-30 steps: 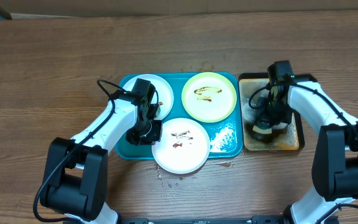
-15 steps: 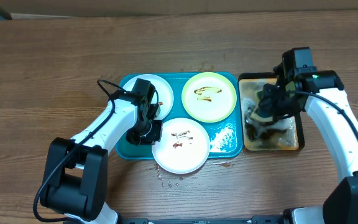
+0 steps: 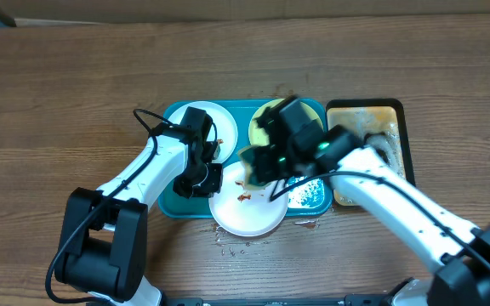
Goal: Clean dirty plates on tray and stack at the side
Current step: 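Scrub the front white plate with the sponge in the right gripper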
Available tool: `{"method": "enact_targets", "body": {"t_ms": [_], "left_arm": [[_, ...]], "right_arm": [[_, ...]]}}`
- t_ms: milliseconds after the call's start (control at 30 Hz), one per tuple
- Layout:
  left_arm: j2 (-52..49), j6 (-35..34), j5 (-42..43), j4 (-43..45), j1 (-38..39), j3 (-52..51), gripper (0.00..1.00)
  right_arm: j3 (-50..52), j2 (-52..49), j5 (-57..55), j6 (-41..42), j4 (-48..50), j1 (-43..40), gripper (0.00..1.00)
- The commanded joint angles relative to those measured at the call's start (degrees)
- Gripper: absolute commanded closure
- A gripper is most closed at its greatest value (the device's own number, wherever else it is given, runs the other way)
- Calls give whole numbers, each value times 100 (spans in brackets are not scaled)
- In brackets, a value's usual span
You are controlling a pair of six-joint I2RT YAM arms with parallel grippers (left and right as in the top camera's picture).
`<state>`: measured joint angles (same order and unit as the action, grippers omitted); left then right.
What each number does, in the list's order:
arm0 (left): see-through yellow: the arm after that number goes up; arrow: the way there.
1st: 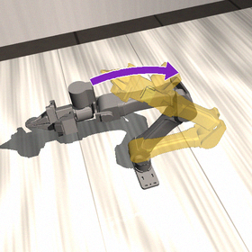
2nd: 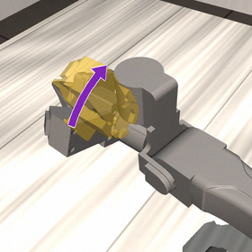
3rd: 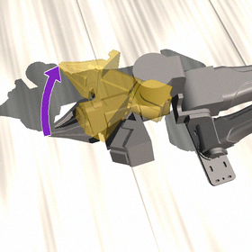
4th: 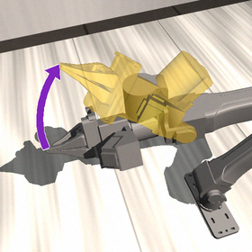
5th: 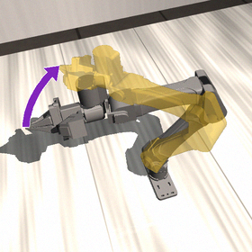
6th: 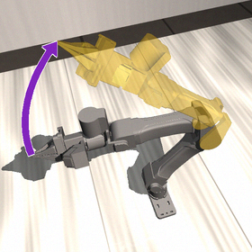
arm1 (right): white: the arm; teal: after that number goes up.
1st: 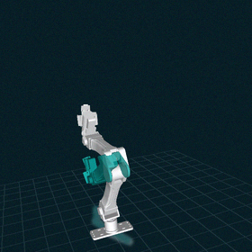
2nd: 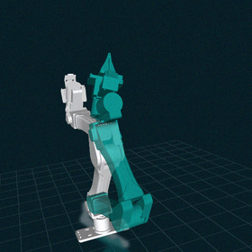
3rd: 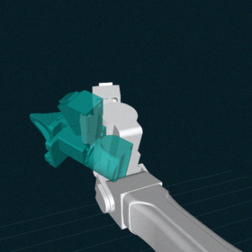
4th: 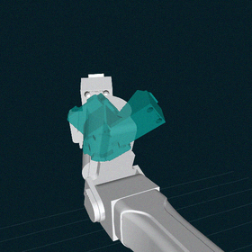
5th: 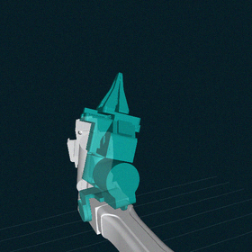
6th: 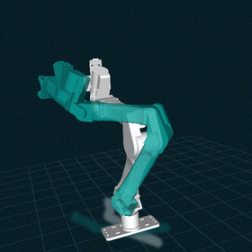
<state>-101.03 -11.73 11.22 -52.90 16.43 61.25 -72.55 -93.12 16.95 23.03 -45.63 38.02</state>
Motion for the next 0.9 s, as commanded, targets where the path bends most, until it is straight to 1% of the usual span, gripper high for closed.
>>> {"method": "enact_targets", "body": {"t_ms": [0,133,267,433,767,867], "left_arm": [[-22,-76,87,7,17,111,96],[-22,-76,87,7,17,111,96],[-22,-74,87,7,17,111,96],[-22,-76,87,7,17,111,96],[-22,-76,87,2,17,111,96],[-22,-76,87,2,17,111,96]], "right_arm": [[57,-435,-404,931,240,452,96],[57,-855,-413,1204,455,699,96],[57,-1224,-428,1460,623,763,96],[61,-1412,-494,1467,883,763,96],[190,-1665,-492,2022,988,767,96],[247,-1843,-391,2048,1080,769,96]]}}
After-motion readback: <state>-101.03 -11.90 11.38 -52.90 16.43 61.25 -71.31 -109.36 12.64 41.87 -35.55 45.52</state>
